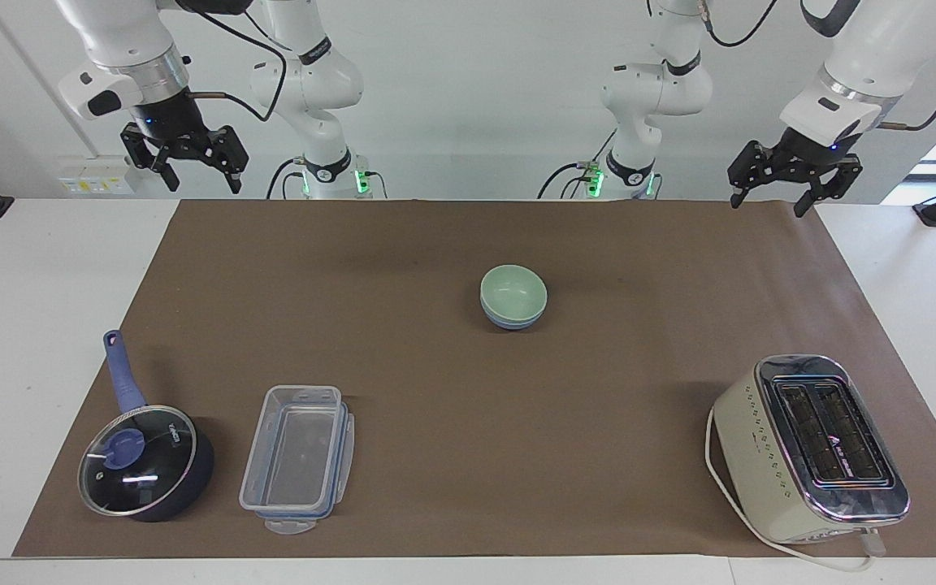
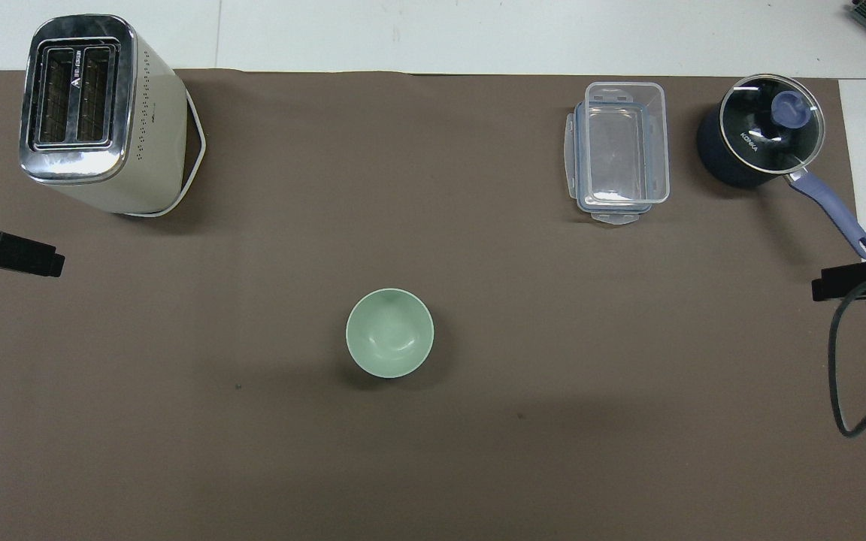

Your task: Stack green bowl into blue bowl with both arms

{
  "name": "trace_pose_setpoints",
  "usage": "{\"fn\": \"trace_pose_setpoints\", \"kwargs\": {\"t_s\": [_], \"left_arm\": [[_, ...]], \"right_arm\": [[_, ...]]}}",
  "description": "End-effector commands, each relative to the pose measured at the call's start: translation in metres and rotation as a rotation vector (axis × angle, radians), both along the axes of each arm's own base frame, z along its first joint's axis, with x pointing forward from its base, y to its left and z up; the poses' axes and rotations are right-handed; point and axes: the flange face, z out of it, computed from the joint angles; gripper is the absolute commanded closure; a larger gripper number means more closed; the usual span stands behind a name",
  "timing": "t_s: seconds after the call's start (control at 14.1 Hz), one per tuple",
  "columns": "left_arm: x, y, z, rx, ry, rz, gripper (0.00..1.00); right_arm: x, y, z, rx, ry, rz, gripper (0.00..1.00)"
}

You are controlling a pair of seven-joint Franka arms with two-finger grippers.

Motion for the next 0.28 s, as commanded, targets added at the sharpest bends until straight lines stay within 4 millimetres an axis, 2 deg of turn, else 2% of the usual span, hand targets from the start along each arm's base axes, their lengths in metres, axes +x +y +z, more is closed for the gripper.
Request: {"fn": "trace_pose_setpoints", "kwargs": {"t_s": [0.0,0.21], "left_arm": [[-0.0092,0.0028,0.0095,0.006,-0.021,0.016,0.0],[-0.0114,-0.0001,0.0078,0.003,-0.002,0.019,0.0]], "right_arm": [[-0.0035,-0.0025,-0.0018,0.003,-0.006,0.021,0.0],[-0.0038,-0.0027,-0.0013,0.002,-0.004,0.02,0.0]]}}
